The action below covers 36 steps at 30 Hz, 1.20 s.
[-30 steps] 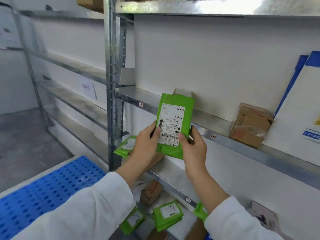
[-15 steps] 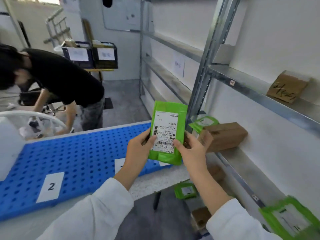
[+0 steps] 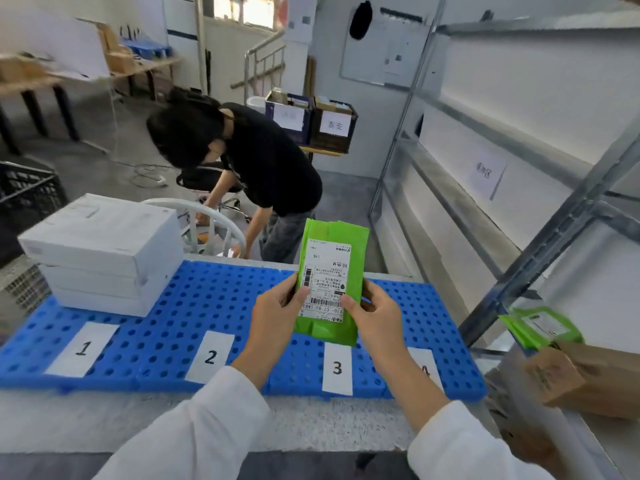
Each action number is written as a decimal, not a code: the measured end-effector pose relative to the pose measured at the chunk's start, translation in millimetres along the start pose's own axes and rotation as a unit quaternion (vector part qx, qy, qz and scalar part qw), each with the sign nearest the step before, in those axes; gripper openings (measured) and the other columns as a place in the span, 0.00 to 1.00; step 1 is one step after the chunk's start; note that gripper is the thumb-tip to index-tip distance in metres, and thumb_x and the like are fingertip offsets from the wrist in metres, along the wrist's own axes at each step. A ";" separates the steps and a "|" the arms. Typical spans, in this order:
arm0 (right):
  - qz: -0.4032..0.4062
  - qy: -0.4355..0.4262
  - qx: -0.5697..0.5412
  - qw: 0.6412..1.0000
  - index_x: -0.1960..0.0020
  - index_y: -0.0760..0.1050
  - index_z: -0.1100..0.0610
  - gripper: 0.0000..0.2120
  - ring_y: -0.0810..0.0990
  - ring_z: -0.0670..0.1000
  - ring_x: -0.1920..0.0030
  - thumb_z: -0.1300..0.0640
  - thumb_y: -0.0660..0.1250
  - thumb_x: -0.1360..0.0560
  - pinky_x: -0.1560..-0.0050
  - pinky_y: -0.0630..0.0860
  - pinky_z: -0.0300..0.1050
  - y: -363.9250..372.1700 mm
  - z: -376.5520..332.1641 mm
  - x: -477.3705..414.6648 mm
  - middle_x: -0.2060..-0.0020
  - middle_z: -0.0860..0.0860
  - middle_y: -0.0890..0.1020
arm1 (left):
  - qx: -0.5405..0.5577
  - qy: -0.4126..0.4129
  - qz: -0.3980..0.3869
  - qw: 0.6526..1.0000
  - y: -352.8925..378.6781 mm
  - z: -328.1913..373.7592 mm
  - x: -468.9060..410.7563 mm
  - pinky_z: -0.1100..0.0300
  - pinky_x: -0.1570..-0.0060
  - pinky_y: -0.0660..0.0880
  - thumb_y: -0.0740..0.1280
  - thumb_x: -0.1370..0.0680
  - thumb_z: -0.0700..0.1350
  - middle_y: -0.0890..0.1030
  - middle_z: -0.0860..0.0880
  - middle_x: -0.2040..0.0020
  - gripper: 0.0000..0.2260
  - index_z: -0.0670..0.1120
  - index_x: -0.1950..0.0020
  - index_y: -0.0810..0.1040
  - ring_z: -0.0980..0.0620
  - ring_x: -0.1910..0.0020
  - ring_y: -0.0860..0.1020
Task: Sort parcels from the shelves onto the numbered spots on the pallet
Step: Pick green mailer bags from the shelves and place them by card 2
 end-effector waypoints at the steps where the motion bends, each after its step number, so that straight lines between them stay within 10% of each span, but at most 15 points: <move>1: -0.008 0.001 -0.001 1.000 0.35 0.75 0.53 0.20 0.82 0.47 0.46 0.59 0.71 0.26 0.46 0.80 0.47 17.5 -0.7 -9.6 0.46 0.46 0.82 | -0.005 0.001 0.008 1.000 -13.6 -4.1 -11.7 0.66 0.51 0.78 0.65 0.21 0.42 0.82 0.62 0.50 0.15 0.50 0.34 0.77 0.61 0.49 0.82; 18: -0.122 0.091 0.090 0.984 0.33 0.72 0.54 0.16 0.77 0.49 0.43 0.59 0.63 0.20 0.46 0.76 0.43 275.0 45.6 -136.1 0.43 0.48 0.78 | -0.062 -0.088 0.037 0.993 -194.0 -129.3 -175.4 0.57 0.50 0.81 0.64 0.20 0.42 0.84 0.57 0.50 0.13 0.52 0.36 0.78 0.57 0.51 0.82; 36: -0.189 0.246 0.146 0.939 0.31 0.70 0.58 0.18 0.75 0.54 0.37 0.60 0.63 0.21 0.38 0.74 0.49 361.8 141.0 -212.8 0.35 0.53 0.76 | -0.096 -0.197 -0.010 0.976 -222.0 -258.3 -256.1 0.64 0.52 0.79 0.63 0.20 0.41 0.82 0.53 0.46 0.13 0.48 0.35 0.77 0.55 0.48 0.81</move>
Point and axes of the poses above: each hand's wrist, its own x-axis away from the middle knuckle, its own y-axis out of the palm, z = x × y, the point moved 3 cm from there along -x, towards the middle knuckle
